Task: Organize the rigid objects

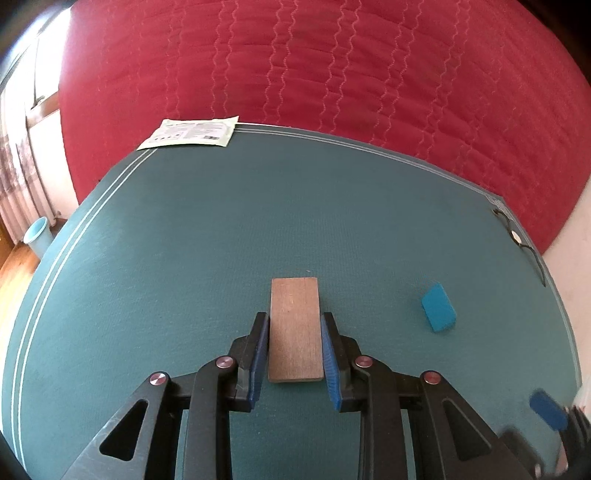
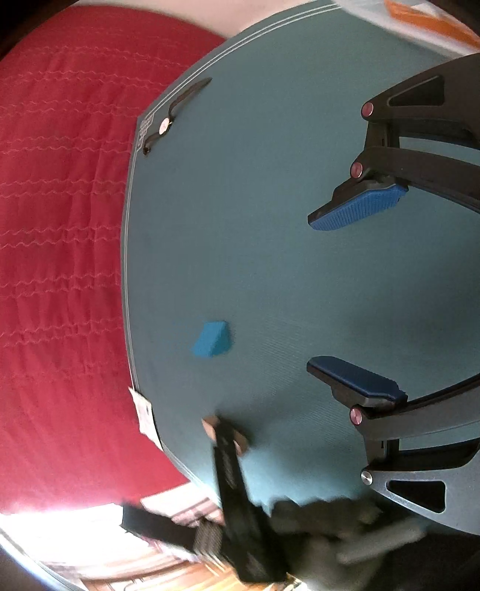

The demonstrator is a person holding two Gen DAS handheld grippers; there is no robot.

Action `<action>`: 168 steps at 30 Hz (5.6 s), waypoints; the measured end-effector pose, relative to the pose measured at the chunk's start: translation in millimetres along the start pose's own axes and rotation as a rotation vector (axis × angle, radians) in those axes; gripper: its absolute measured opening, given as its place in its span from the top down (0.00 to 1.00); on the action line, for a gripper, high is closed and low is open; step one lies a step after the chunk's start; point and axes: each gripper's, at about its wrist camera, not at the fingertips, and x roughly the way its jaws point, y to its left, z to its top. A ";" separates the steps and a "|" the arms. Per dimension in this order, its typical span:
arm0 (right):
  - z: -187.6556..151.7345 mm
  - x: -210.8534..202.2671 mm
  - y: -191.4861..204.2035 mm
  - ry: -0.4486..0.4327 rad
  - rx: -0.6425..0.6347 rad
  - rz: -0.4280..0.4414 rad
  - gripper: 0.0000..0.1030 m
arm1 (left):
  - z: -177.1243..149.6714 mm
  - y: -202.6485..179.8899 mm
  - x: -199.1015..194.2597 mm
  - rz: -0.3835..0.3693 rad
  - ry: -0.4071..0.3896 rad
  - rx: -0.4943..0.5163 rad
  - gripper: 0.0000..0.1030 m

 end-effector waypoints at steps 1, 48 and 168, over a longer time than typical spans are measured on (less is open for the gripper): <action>4.9 6.3 0.9 0.001 0.004 -0.006 0.30 | -0.4 0.9 0.8 -0.001 0.005 -0.005 0.72; 67.4 90.3 59.6 0.029 -0.219 0.006 0.73 | 0.0 5.7 -0.8 0.009 -0.008 -0.023 0.72; -80.2 -155.1 -108.7 -0.137 0.261 -0.245 0.70 | -59.2 -108.7 -80.3 -0.260 -0.156 0.344 0.72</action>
